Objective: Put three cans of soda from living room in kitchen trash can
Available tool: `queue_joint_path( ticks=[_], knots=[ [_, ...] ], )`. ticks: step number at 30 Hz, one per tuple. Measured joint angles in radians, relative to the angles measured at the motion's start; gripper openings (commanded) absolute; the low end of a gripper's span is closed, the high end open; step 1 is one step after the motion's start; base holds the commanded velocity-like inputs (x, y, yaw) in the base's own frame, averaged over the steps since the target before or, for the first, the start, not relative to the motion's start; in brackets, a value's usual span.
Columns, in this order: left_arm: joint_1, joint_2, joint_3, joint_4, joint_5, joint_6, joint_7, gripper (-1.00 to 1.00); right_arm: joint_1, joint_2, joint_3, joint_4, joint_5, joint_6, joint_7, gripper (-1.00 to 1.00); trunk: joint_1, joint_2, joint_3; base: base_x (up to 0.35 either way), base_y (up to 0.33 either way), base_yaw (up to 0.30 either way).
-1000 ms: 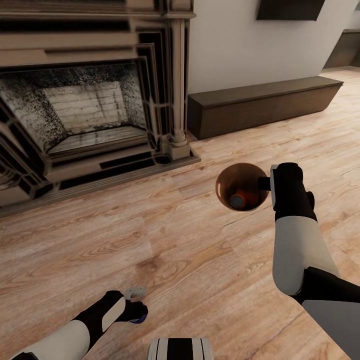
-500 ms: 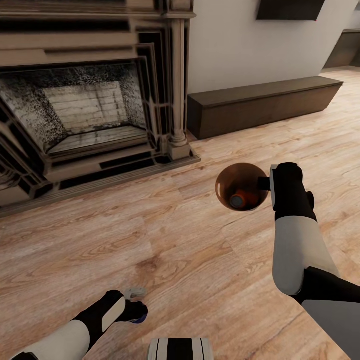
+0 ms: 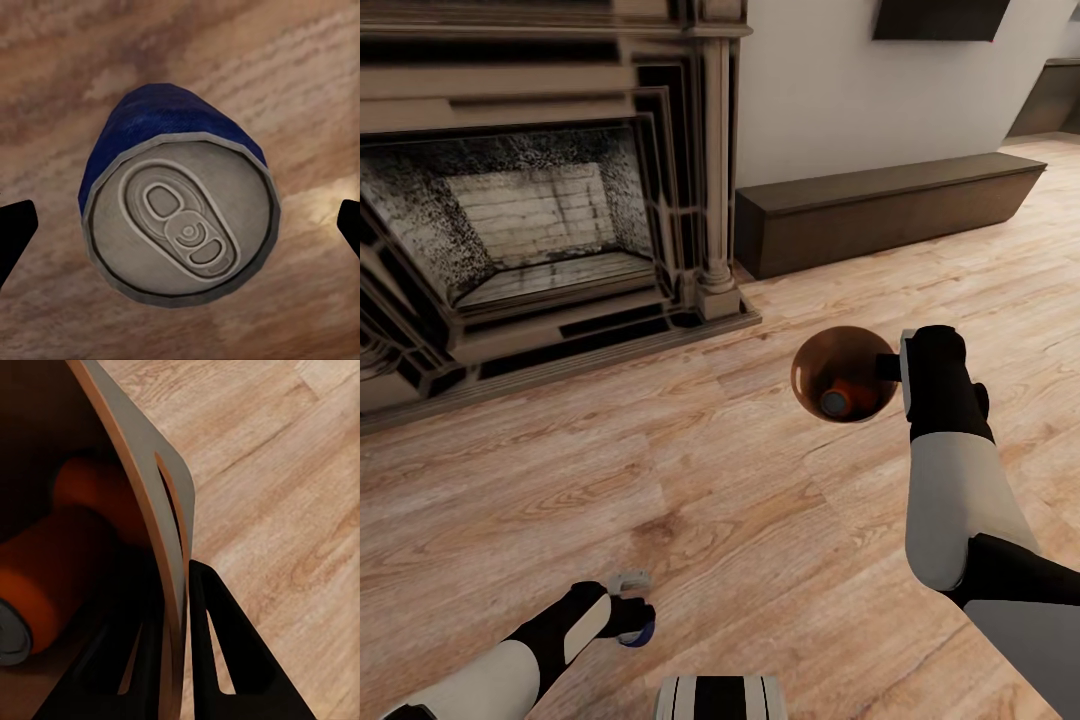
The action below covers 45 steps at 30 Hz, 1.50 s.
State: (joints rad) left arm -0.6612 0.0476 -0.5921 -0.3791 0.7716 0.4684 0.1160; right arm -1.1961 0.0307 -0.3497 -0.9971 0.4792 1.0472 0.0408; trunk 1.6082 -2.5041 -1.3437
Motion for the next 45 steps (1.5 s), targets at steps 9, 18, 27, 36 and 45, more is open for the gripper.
queue_joint_path(
  ticks=[9,18,27,36,45],
  knots=[
    [0.000,0.000,0.000,0.000,0.000,-0.003,0.001,1.00,0.000,-0.001,0.000,0.001,0.001,0.000,0.000,-1.00,0.002,-0.001,-0.015,0.000,0.000,0.000],
    [0.000,0.000,0.000,0.000,0.000,-0.002,0.000,1.00,0.000,-0.002,0.000,0.001,-0.001,0.000,0.000,-1.00,0.003,-0.001,-0.023,0.000,0.000,0.000],
    [0.000,0.000,0.000,0.000,0.000,-0.002,-0.001,1.00,0.000,-0.002,0.001,0.004,-0.001,0.000,0.000,-1.00,0.004,-0.002,-0.035,0.000,0.000,0.000],
    [-0.001,0.000,0.000,-0.002,0.000,-0.003,0.000,1.00,0.000,-0.002,0.000,0.005,-0.001,0.000,0.000,-1.00,0.004,-0.002,-0.035,0.000,0.000,0.000],
    [-0.001,0.000,0.000,-0.003,0.000,-0.004,0.001,1.00,0.000,-0.002,0.000,0.005,-0.001,0.000,0.000,-1.00,0.004,-0.002,-0.035,0.000,0.000,0.000]
  ],
)
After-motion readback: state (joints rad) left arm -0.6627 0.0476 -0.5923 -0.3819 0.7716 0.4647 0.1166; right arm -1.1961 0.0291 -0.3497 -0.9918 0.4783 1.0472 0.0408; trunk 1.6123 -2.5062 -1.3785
